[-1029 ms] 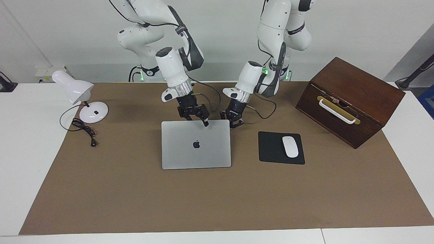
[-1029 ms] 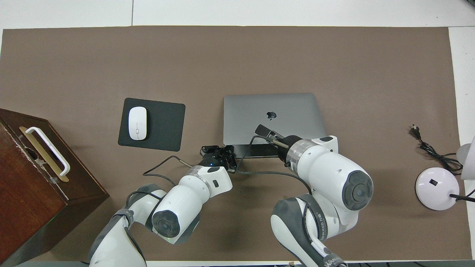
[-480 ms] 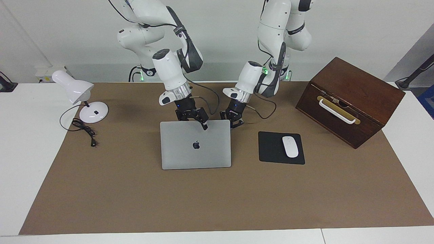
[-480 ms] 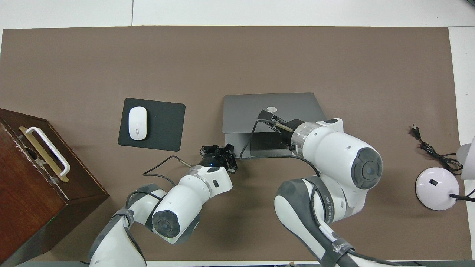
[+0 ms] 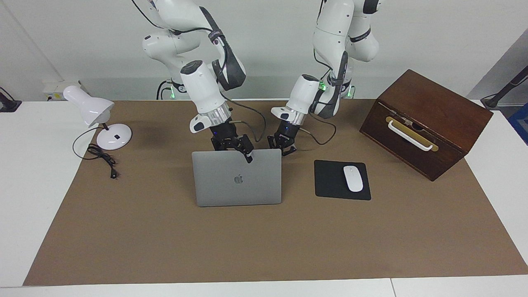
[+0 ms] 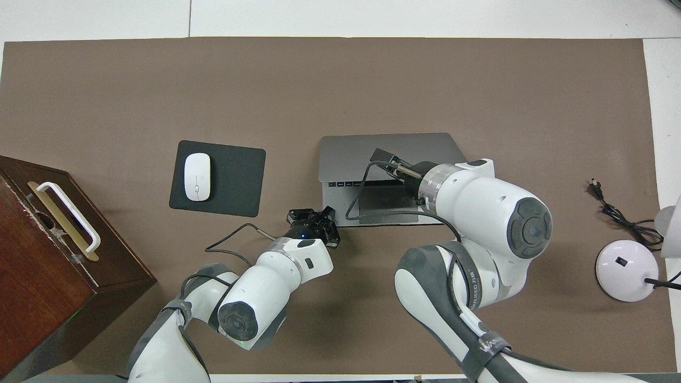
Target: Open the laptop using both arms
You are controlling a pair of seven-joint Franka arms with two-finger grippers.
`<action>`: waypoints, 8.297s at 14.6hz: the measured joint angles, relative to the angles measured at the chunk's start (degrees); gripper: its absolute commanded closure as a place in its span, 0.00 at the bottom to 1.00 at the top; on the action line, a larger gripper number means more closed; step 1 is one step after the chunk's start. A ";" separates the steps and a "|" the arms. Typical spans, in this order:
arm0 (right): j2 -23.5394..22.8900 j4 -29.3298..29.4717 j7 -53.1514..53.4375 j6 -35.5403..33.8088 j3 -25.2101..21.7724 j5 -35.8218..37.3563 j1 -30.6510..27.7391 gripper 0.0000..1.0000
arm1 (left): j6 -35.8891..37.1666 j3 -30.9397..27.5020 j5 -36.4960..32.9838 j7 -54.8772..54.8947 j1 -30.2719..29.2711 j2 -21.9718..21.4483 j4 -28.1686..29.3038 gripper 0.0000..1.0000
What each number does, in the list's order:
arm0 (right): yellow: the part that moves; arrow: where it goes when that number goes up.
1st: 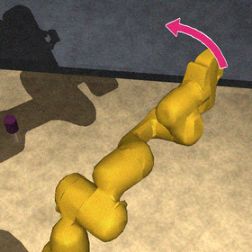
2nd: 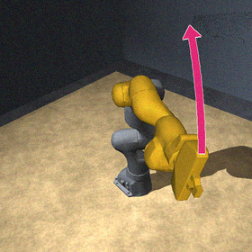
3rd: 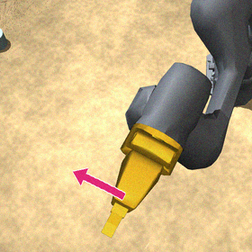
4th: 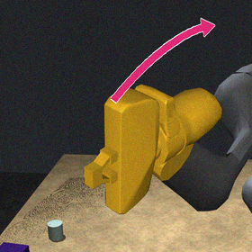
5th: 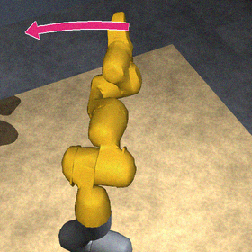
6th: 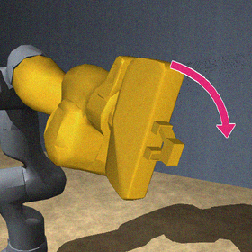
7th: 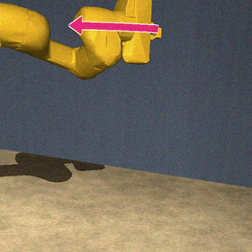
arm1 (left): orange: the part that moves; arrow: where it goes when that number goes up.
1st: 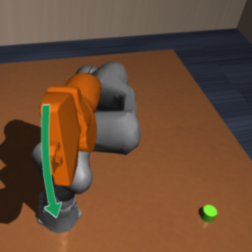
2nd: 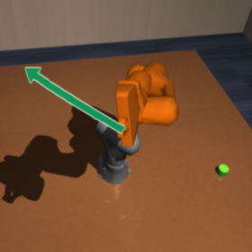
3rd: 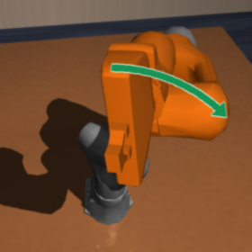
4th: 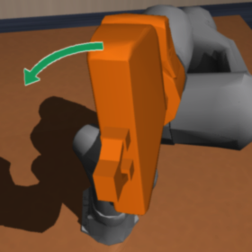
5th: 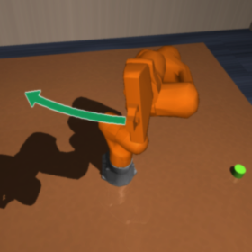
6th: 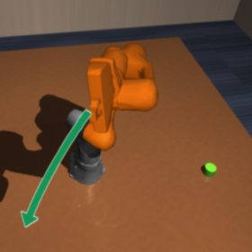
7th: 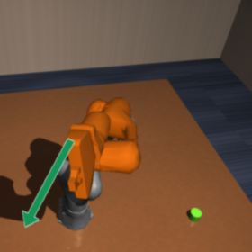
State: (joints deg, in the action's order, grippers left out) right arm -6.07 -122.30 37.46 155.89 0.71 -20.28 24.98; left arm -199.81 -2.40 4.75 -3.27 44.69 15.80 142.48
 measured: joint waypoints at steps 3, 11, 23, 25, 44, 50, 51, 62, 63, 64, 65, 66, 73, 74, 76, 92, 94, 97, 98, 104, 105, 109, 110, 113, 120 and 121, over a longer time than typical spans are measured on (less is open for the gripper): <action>-0.32 3.19 0.00 -4.25 -0.02 2.64 -1.60 0.01 | -0.01 0.00 0.00 0.00 0.00 0.01 0.00 1.00; -1.49 7.70 -2.68 -8.74 -0.05 6.55 -3.99 0.01 | -0.03 0.00 0.00 0.00 0.00 0.02 0.00 1.00; -4.50 16.65 -7.24 -16.76 -0.09 9.06 -6.65 0.01 | -0.06 0.00 0.00 0.00 0.00 0.04 0.00 1.00; -4.82 17.07 -8.05 -16.77 -0.12 9.08 -6.72 0.01 | -0.07 0.00 0.00 0.00 0.00 0.05 -0.01 1.00; -8.09 24.87 -14.89 -24.33 -0.24 9.35 -9.68 0.02 | -0.12 0.00 0.00 0.00 0.00 0.09 -0.02 1.00; -9.10 26.78 -17.24 -26.12 -0.26 10.02 -11.17 0.02 | -0.13 0.00 0.00 0.00 0.00 0.09 -0.02 1.00; -9.28 27.21 -17.46 -26.65 -0.26 10.04 -11.31 0.02 | -0.13 0.00 0.00 0.00 0.00 0.09 -0.02 1.00; -10.12 32.34 -19.12 -38.61 -0.27 10.07 -13.11 0.01 | -0.14 0.00 0.00 0.00 0.00 0.10 -0.02 1.00; -9.62 32.77 -20.44 -41.41 -0.29 10.12 -13.37 0.01 | -0.15 0.00 0.00 0.00 0.00 0.10 -0.02 1.00; -8.62 33.03 -21.95 -44.80 -0.38 10.33 -13.79 0.01 | -0.15 0.00 0.00 0.00 0.00 0.10 -0.02 1.00; -7.12 33.09 -23.75 -48.59 -0.45 11.14 -14.48 0.01 | -0.15 0.00 0.00 -0.01 0.00 0.10 -0.02 1.00; -5.30 33.07 -25.91 -52.37 -0.49 12.83 -15.35 0.01 | -0.15 0.00 0.00 -0.01 0.00 0.10 -0.02 1.00; 3.84 31.36 -45.17 -64.22 -0.68 18.65 -26.13 0.00 | -0.16 -0.02 0.00 -1.68 0.00 0.10 -0.03 1.00; 4.02 31.01 -46.76 -64.22 -0.69 19.42 -26.98 0.00 | -0.16 -0.03 0.00 -2.30 0.00 0.10 -0.04 1.00; 4.01 30.52 -48.19 -64.22 -0.70 20.62 -27.65 0.00 | -0.16 -0.04 0.00 -3.64 0.00 0.17 -0.16 1.00; 4.04 29.04 -44.58 -61.27 -0.27 21.55 -28.08 0.00 | 17.51 -0.85 0.12 -6.53 -1.65 -1.51 -8.75 1.00; 4.10 28.95 -44.25 -61.28 -0.19 21.55 -28.07 0.00 | 22.77 -0.86 0.12 -6.53 -2.27 -3.87 -9.58 1.00; 4.16 28.88 -44.02 -61.30 -0.19 21.55 -28.07 0.00 | 30.75 -0.91 0.15 -6.53 -3.13 -6.72 -11.11 1.00; 4.16 28.86 -43.70 -61.42 -0.19 21.55 -28.07 0.00 | 34.80 -0.94 0.16 -6.53 -3.52 -7.48 -12.42 1.00; 4.22 28.77 -41.48 -61.87 -0.10 21.40 -27.95 0.00 | 59.97 -1.44 0.16 -6.27 -7.37 -10.31 -24.13 1.00; 4.23 28.77 -41.46 -61.87 -0.10 21.39 -27.94 0.00 | 62.41 -1.52 0.16 -5.77 -8.20 -10.59 -25.24 1.00; 4.24 28.75 -41.44 -61.87 -0.08 21.39 -27.91 0.00 | 67.41 -1.82 0.16 -2.88 -11.50 -11.26 -26.75 1.00; 4.24 28.71 -41.44 -61.87 -0.08 21.39 -27.91 0.00 | 68.95 -1.85 0.16 -1.89 -12.41 -11.35 -27.28 1.00; 4.31 28.26 -41.43 -61.86 -0.08 21.39 -27.91 0.00 | 76.16 -1.91 0.16 0.84 -15.18 -11.49 -31.22 1.00; 5.02 26.77 -41.38 -61.34 0.06 21.39 -27.82 0.00 | 93.45 -2.10 0.15 7.67 -22.64 -12.88 -40.20 1.00; 5.05 26.69 -41.37 -61.33 0.09 21.39 -27.82 0.00 | 95.32 -2.12 0.14 8.88 -23.86 -13.64 -40.96 1.00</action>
State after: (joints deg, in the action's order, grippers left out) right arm -1.02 -95.60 -3.91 94.56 0.80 1.10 -2.84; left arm -104.49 -4.52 4.89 5.62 20.83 2.16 101.52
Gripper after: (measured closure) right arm 0.000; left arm 0.991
